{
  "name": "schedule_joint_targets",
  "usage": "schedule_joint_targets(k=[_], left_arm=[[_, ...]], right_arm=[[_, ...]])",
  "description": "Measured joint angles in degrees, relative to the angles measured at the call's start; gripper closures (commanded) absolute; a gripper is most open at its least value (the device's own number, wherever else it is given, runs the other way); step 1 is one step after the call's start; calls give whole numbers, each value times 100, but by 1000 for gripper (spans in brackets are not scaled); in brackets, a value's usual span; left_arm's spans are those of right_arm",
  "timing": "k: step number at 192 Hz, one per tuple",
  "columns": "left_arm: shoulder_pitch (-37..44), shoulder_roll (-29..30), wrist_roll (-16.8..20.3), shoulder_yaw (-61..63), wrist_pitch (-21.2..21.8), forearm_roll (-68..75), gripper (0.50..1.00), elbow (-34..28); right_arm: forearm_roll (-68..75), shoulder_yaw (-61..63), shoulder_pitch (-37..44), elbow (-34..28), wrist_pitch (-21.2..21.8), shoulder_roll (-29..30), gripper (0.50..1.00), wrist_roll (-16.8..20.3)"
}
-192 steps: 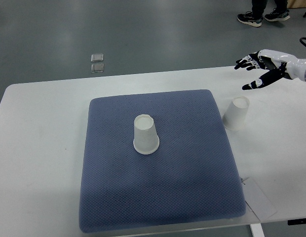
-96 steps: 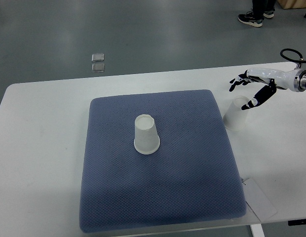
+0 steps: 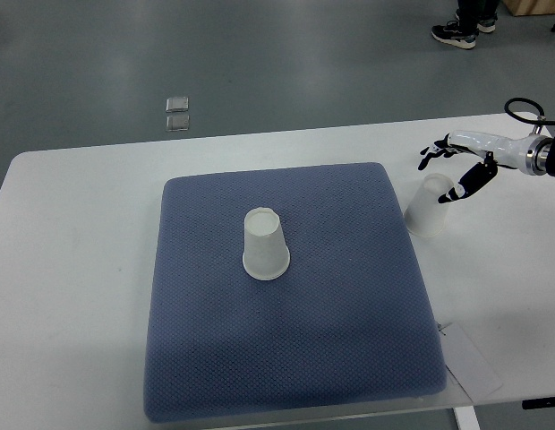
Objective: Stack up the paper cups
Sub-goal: 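Lower the right hand and close its fingers around the white cup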
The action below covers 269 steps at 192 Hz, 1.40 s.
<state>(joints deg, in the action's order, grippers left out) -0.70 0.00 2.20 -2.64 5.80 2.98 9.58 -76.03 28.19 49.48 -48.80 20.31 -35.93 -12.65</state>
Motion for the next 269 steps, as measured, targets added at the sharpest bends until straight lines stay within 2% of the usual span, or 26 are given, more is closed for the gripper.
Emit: schedule_joint_targets(k=[81, 241, 269], left_arm=[[0, 0, 0, 0, 0, 0, 500, 0], [0, 0, 0, 0, 0, 0, 500, 0], [0, 0, 0, 0, 0, 0, 500, 0]], right_arm=[[-8, -152, -9, 78, -308, 150, 591, 33], [-8, -652, 1, 408, -622, 367, 591, 43], [-8, -682, 1, 452, -624, 417, 613, 43]])
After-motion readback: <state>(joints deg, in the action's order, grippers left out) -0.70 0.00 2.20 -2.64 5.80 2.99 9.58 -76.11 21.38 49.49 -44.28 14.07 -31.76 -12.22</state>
